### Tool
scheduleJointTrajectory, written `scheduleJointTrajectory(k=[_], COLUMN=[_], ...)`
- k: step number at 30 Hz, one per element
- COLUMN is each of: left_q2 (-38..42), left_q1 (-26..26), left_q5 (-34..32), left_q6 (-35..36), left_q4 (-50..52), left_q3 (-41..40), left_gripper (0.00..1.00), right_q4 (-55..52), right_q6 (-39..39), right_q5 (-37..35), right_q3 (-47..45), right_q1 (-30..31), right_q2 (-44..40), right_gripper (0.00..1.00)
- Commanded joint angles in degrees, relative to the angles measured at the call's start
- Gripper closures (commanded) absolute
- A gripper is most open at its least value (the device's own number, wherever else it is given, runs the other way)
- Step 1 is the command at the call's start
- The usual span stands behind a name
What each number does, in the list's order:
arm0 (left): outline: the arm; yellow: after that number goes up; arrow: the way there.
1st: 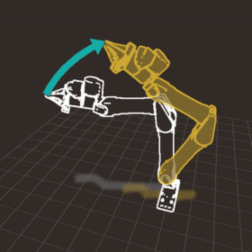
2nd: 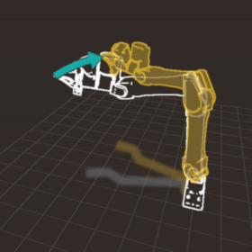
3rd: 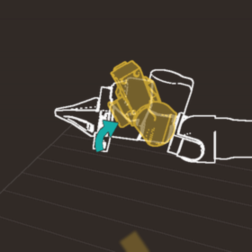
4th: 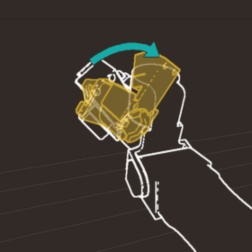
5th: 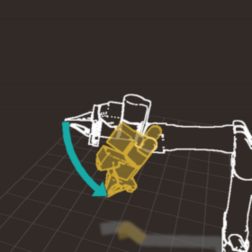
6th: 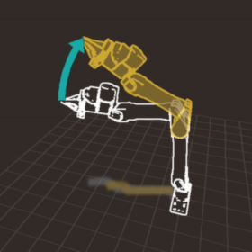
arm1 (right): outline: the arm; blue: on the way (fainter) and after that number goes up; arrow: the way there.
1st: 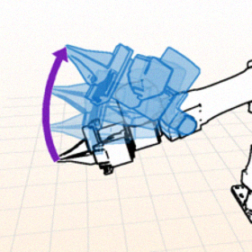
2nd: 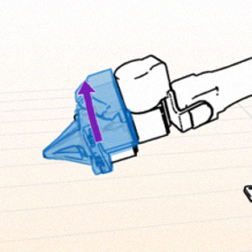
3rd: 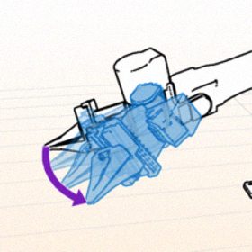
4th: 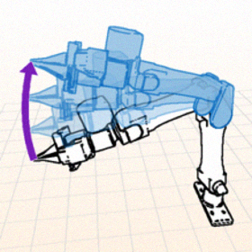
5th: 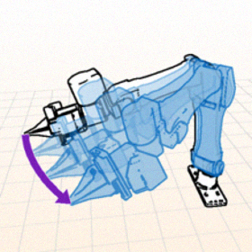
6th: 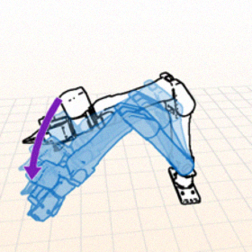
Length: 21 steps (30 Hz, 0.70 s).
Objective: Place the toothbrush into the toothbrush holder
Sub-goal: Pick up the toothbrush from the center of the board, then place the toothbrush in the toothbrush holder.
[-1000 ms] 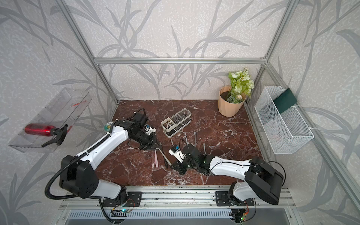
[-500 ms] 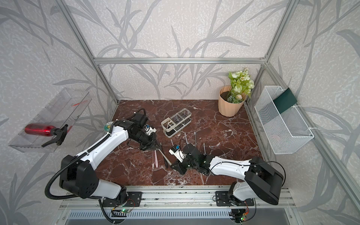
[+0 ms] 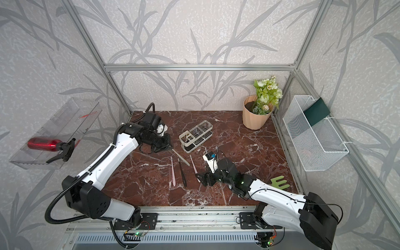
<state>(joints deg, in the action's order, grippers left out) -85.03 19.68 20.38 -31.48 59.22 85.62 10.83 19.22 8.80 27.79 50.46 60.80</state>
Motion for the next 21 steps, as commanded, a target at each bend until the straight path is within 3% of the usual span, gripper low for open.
scheduleJointTrajectory(k=[1, 10, 21], left_q2=[-1.95, -10.68, -23.81], left_q1=[1.05, 7.00, 9.92], left_q5=[-10.61, -25.65, -31.33], left_q6=[1.73, 7.67, 11.39], left_q4=[0.15, 1.81, 9.37], left_q3=[6.15, 22.88, 40.54], left_gripper=[1.00, 1.00, 1.00], right_q4=[-1.22, 0.88, 1.46], right_q6=[0.70, 3.34, 4.57], right_q5=[-5.31, -5.98, -4.40], right_q3=[-1.83, -5.55, -6.41], right_q1=[-0.13, -0.10, -0.10], right_q2=[-1.87, -5.03, -6.85], right_gripper=[0.10, 0.04, 0.02])
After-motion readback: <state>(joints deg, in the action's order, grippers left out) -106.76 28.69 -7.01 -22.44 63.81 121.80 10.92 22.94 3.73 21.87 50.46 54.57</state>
